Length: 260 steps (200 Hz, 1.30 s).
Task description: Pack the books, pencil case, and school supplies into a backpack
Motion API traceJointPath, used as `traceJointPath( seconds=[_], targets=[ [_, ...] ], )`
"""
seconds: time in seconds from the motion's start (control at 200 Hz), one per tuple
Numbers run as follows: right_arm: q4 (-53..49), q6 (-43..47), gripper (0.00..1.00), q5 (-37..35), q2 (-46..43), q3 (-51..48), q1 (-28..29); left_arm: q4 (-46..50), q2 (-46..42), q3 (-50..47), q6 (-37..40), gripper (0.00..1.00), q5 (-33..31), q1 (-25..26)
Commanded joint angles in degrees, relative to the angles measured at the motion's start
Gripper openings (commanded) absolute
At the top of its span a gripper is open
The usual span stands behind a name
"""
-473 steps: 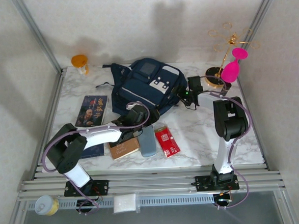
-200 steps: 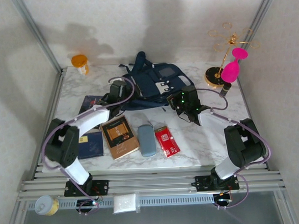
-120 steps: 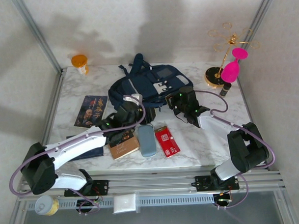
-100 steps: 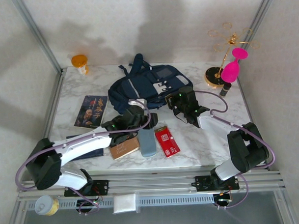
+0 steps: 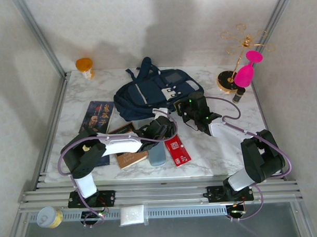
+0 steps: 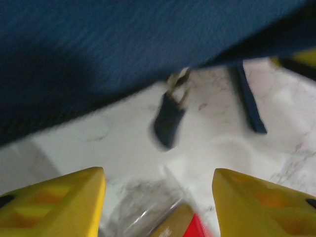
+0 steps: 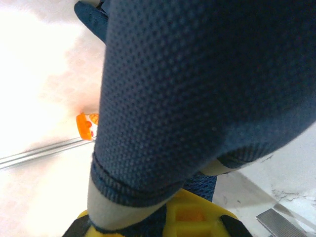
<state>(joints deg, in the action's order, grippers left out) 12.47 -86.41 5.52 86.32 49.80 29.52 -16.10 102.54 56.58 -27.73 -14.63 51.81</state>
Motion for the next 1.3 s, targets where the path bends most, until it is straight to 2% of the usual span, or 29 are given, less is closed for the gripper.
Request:
traceJointPath(
  seconds=[0.0, 0.075, 0.2, 0.416, 0.751, 0.946, 1.176, 1.237, 1.277, 1.297],
  targets=[
    [4.65, -1.04, 0.0, 1.57, -2.28, 1.49, 1.29, -6.77, 2.31, 3.36, 1.86, 0.53, -2.13, -0.9],
    [4.55, -1.04, 0.0, 1.48, -2.34, 1.11, 1.38, -7.66, 3.35, 4.07, 1.33, 0.47, -4.26, -1.47],
    [5.09, -1.22, 0.0, 0.93, -2.56, 0.47, 1.33, -8.83, 3.37, 3.04, -0.01, 0.28, -5.47, -2.63],
    [4.27, -0.04, 0.0, 0.01, -2.82, 1.85, 1.17, -11.57, 0.2, -2.36, -0.15, 0.0, -3.47, -3.03],
    [2.21, 2.72, 0.0, 0.71, -4.63, 3.03, -2.58, -8.47, -7.06, -7.72, 1.42, 0.0, 0.63, -3.87],
    [2.46, 4.62, 0.0, 6.15, -4.46, 2.63, -8.17, -2.89, -11.79, -9.6, 1.95, 0.0, 1.1, -5.99],
    [2.13, 7.22, 0.0, 11.56, -1.19, 4.95, -14.42, -2.0, -16.69, -11.61, 7.89, 0.0, 11.88, -6.12],
    [3.74, 8.2, 0.07, 13.18, -0.4, 4.95, -15.12, -4.69, -17.2, -12.18, 7.8, 0.0, 12.43, -6.24],
    [2.82, 9.77, 0.16, 13.38, -0.13, 5.74, -14.69, -5.25, -16.74, -11.25, 7.0, 0.0, 11.38, -6.37],
    [1.55, 11.25, 0.24, 13.46, 0.05, 6.45, -14.25, -5.27, -16.43, -10.44, 6.43, 0.0, 10.99, -6.42]
  ],
)
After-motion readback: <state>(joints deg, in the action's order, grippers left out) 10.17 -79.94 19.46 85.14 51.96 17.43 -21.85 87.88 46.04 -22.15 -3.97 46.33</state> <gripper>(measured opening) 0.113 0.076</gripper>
